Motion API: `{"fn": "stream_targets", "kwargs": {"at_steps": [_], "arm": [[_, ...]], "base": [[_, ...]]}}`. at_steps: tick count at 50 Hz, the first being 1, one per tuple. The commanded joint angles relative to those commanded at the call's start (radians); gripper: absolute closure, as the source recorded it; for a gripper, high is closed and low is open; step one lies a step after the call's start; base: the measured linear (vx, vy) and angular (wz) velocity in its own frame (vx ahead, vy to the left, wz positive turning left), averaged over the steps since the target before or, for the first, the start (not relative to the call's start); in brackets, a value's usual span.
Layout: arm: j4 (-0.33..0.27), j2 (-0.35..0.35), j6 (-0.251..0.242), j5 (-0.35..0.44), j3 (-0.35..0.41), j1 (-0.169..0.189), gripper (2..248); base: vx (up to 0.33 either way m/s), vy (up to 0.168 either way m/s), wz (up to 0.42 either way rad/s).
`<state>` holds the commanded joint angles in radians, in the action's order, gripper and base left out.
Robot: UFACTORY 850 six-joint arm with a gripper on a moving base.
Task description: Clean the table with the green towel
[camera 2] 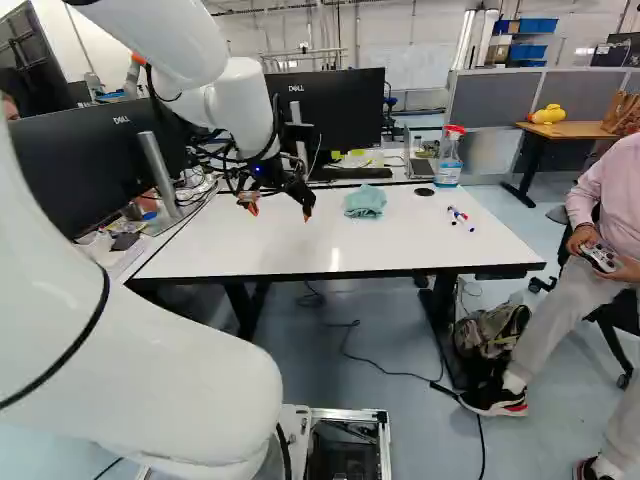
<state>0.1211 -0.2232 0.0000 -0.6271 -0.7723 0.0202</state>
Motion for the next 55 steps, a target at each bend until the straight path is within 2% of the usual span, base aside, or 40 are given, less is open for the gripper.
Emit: {"fn": "stream_targets", "kwargs": {"at_steps": [28,55], "arm": [[-0.003,-0.002,0.0,0.043,0.019,-0.001,3],[-0.014,-0.006,0.0,0.168,0.077,-0.002,3]], "base": [[0.0,0.0,0.0],[0.0,0.0,0.0]]}}
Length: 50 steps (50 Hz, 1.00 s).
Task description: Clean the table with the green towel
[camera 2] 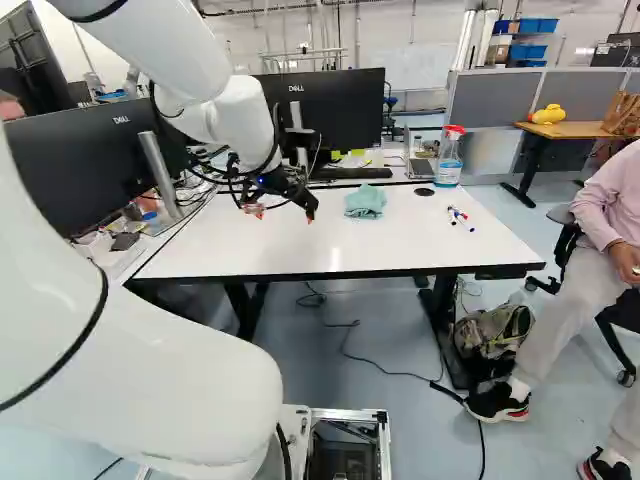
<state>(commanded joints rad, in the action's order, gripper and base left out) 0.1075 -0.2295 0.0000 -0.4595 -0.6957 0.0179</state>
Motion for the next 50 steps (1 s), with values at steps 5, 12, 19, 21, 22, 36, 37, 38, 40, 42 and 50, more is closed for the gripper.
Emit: {"fn": "stream_targets", "kwargs": {"at_steps": [5,12,19,21,22,36,37,38,40,42,50], "arm": [[-0.003,-0.001,0.0,0.032,0.015,0.0,3],[-0.007,-0.003,0.0,0.081,0.037,-0.001,3],[-0.011,-0.005,0.0,0.136,0.062,-0.002,3],[-0.012,-0.006,0.0,0.153,0.07,-0.002,3],[-0.013,-0.006,0.0,0.162,0.074,-0.002,3],[-0.024,-0.011,0.0,0.295,0.135,-0.004,3],[-0.025,-0.011,0.0,0.305,0.139,-0.004,3],[-0.025,-0.012,0.0,0.315,0.144,-0.004,3],[-0.027,-0.013,0.0,0.336,0.154,-0.005,3],[-0.029,-0.013,0.0,0.358,0.163,-0.005,3],[-0.036,-0.017,0.0,0.448,0.205,-0.006,3]], "base": [[0.0,0.0,0.0],[0.0,0.0,0.0],[0.0,0.0,0.0],[0.0,0.0,0.0],[0.0,0.0,0.0],[0.0,0.0,0.0],[0.0,0.0,0.0],[0.0,0.0,0.0],[0.0,0.0,0.0],[0.0,0.0,0.0],[0.0,0.0,0.0]]}}
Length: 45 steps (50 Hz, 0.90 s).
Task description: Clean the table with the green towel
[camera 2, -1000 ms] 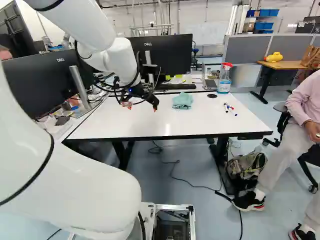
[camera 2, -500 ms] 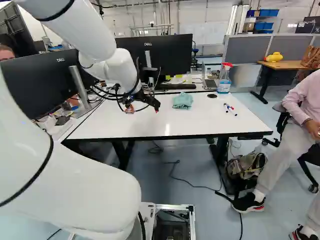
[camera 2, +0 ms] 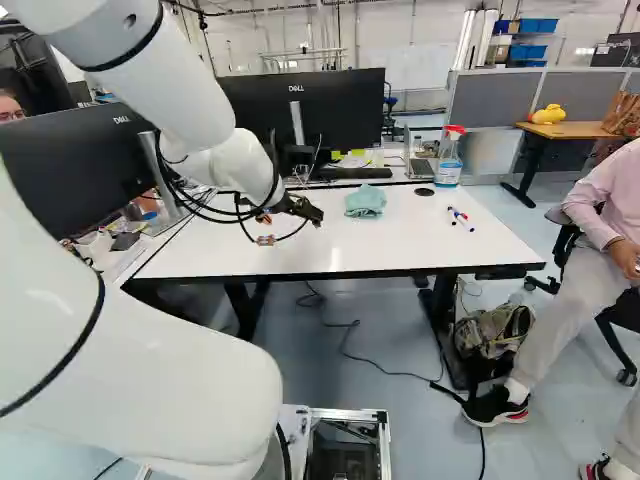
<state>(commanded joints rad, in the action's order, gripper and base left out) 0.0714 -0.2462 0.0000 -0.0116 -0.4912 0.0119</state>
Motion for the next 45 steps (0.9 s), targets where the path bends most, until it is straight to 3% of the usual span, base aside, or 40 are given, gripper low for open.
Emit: {"fn": "stream_targets", "kwargs": {"at_steps": [45], "arm": [[-0.041,-0.019,0.0,0.513,0.234,-0.007,3]], "base": [[0.0,0.0,0.0]]}}
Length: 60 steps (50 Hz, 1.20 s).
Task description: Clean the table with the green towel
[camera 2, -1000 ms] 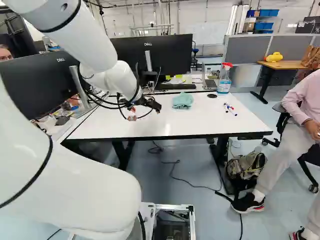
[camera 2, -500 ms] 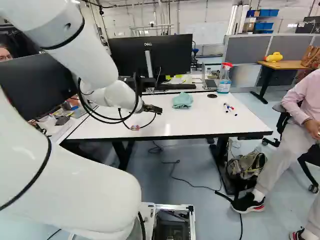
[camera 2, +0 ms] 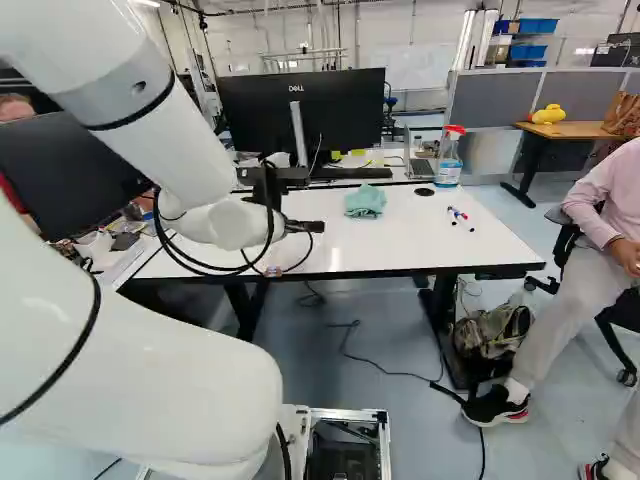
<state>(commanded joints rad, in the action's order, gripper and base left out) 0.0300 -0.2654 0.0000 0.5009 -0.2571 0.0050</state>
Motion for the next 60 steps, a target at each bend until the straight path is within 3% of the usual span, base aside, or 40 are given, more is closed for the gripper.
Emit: {"fn": "stream_targets", "kwargs": {"at_steps": [32,60], "arm": [[-0.019,-0.009,0.0,0.235,0.108,-0.003,3],[-0.028,-0.013,0.0,0.346,0.158,-0.005,3]], "base": [[0.0,0.0,0.0],[0.0,0.0,0.0]]}}
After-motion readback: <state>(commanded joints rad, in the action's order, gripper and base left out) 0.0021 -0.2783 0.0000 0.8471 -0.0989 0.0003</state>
